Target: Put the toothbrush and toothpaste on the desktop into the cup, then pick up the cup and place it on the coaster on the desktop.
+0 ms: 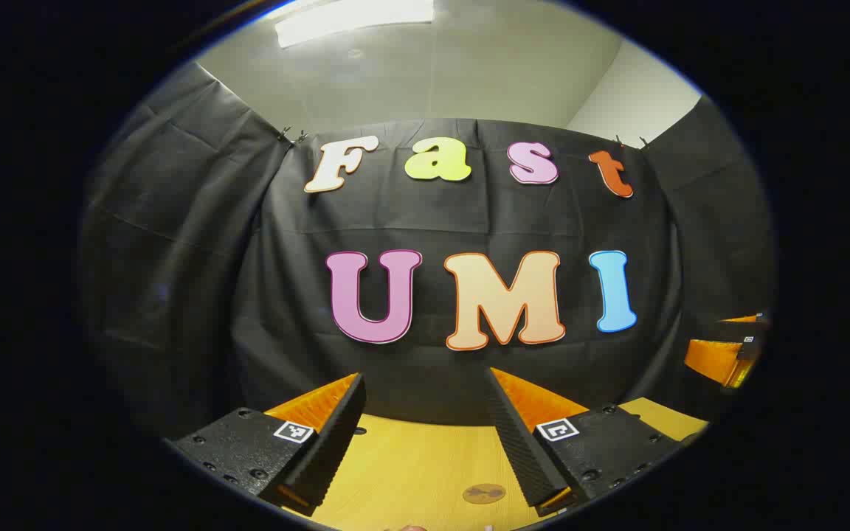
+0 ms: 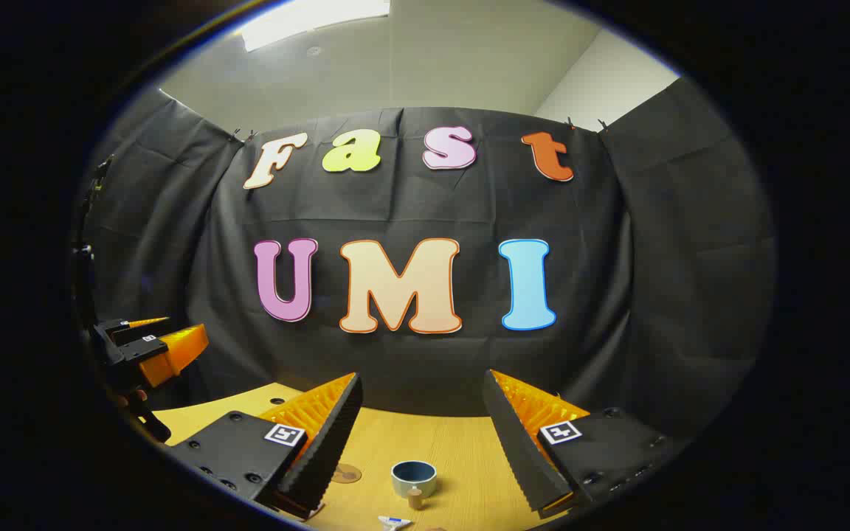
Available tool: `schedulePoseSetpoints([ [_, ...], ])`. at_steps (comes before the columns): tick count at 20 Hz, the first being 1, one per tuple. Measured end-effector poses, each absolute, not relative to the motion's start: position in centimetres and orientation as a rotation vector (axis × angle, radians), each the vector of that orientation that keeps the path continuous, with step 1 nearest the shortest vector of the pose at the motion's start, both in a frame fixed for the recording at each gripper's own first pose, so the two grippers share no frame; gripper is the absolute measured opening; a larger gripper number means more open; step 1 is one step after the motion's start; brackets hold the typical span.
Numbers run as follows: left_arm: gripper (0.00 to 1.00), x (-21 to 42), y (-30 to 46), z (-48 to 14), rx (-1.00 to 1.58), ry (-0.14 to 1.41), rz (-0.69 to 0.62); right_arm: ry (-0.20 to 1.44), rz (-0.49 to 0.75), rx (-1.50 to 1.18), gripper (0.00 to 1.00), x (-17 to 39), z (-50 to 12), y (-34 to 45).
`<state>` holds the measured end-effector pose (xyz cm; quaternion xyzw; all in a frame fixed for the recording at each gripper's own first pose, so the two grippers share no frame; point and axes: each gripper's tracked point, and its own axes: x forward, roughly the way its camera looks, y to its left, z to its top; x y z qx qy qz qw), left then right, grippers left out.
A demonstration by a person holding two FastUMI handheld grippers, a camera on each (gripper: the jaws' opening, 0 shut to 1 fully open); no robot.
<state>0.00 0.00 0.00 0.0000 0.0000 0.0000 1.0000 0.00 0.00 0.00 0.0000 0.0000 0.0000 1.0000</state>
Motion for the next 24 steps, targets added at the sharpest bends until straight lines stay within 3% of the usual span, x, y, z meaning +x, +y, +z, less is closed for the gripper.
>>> schedulePoseSetpoints([
  [14,0.93,-0.2,0.3,-0.6,-0.009,0.016,0.004,0.025,0.008,-0.004,1.00,0.1,-0.9,0.6],
  [24,0.93,-0.8,0.4,-0.9,-0.002,0.027,0.001,0.250,0.056,0.003,1.00,0.5,-8.3,1.6],
])
